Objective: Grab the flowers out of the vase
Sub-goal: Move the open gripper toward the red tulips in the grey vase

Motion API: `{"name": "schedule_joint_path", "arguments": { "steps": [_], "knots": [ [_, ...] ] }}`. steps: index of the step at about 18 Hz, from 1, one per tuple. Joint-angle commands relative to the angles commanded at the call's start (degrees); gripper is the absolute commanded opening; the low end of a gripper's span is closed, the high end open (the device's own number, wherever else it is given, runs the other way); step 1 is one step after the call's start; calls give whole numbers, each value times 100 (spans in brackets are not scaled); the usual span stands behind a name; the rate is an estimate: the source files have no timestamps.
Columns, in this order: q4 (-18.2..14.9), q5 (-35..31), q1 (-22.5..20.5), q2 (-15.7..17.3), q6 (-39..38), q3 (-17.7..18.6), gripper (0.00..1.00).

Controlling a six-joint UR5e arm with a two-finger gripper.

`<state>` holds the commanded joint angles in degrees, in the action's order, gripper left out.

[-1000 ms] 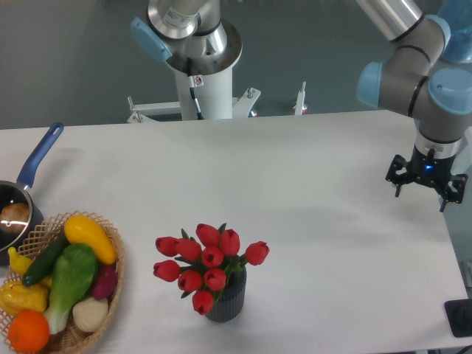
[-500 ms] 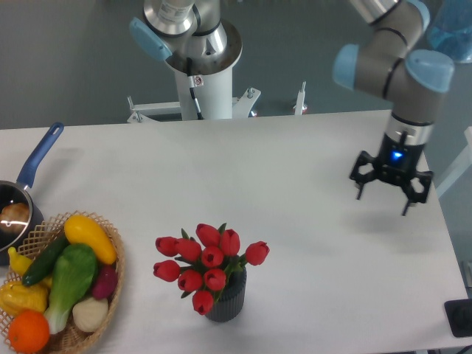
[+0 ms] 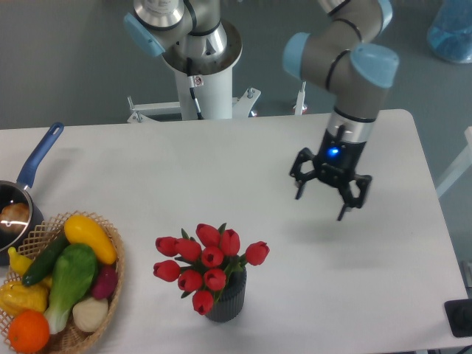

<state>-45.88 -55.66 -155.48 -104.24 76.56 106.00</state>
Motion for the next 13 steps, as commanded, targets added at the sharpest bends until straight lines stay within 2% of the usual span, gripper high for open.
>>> {"name": "schedule_joint_path", "arguments": {
  "steps": [3,7,9,13],
  "knots": [
    [9,915,44,26,-184,-9,100],
    [35,1328,97,-26,-247,-79,100],
    [44,2135,141,-219,-273,-123,100],
    [53,2402,159,-474,-282,-281,100]
  ]
}}
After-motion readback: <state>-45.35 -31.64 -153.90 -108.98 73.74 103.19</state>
